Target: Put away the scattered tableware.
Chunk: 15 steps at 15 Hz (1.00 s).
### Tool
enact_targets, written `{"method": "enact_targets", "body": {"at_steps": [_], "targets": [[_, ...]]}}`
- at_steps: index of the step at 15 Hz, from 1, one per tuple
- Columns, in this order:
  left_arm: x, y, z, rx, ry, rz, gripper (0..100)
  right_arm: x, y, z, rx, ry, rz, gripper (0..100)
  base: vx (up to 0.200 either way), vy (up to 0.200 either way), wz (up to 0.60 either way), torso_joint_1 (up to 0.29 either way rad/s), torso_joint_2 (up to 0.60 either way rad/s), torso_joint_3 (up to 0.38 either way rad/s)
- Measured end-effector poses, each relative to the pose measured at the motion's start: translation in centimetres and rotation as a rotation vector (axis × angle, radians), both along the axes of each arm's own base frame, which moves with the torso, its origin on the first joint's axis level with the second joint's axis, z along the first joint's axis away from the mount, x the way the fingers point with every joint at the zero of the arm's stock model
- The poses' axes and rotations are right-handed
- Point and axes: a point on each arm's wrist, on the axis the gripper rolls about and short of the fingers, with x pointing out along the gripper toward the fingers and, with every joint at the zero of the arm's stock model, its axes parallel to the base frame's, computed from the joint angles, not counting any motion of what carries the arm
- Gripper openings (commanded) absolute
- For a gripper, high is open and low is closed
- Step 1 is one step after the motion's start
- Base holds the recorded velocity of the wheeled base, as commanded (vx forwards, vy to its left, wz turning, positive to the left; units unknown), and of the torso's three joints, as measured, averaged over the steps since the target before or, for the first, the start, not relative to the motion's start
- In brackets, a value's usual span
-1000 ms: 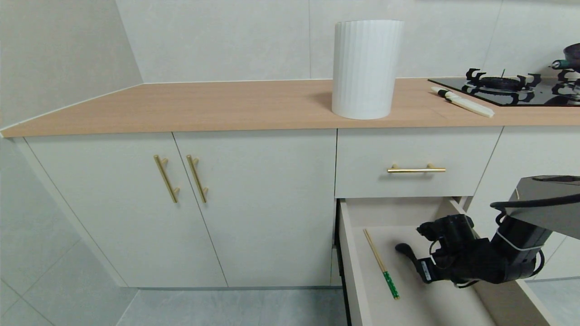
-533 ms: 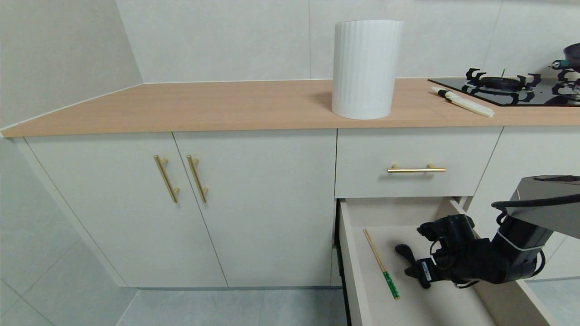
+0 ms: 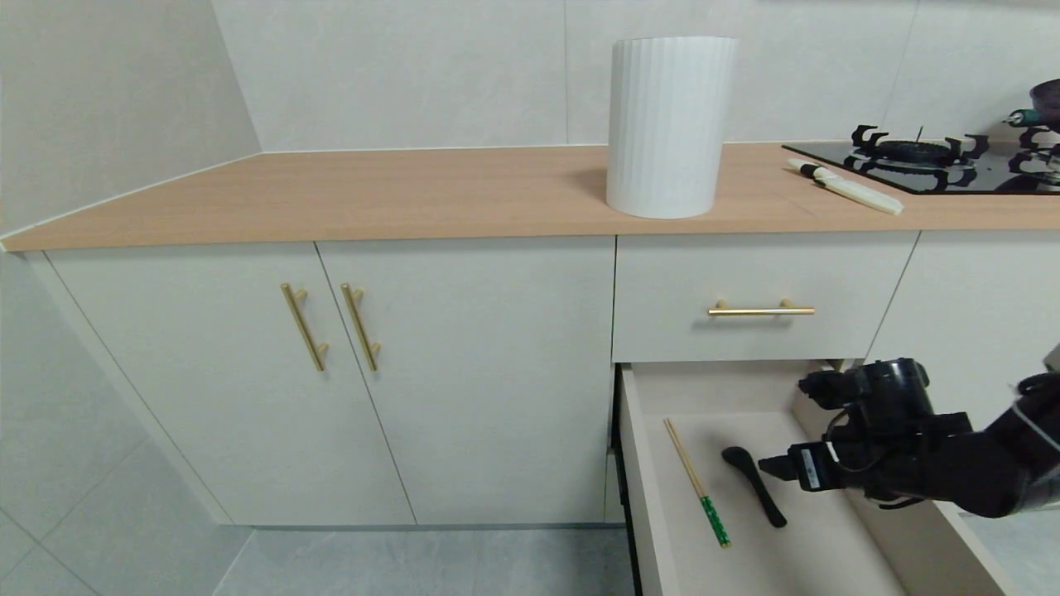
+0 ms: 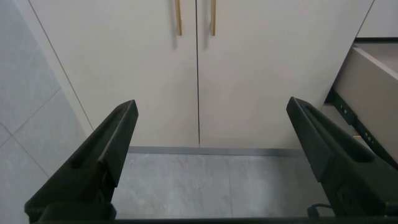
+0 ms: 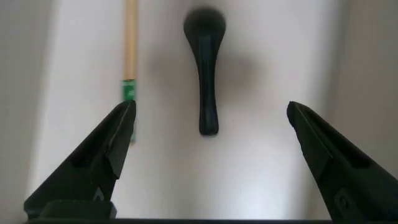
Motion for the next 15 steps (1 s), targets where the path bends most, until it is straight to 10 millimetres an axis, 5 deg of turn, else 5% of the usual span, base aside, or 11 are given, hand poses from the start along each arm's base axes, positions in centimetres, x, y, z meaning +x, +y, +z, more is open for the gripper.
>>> {"method": "enact_targets", "body": {"at_steps": [3,7,15], "targets": [[0.0,0.0,0.0,0.0,0.0,0.0,100,-4.5,-0.1,3.7,0.008,-0.006,0.02,100,0.0,0.0,0.0,0.0,0.0,0.0],[0.0,0.0,0.0,0.0,0.0,0.0,100,-9.9,0.3,6.2,-0.001,0.058,0.083,100,0.0,0.0,0.0,0.0,0.0,0.0],[0.0,0.0,0.0,0.0,0.001,0.0,100,-12.5,0.1,7.8,-0.001,0.03,0.117,100,0.0,0.0,0.0,0.0,0.0,0.0]]}}
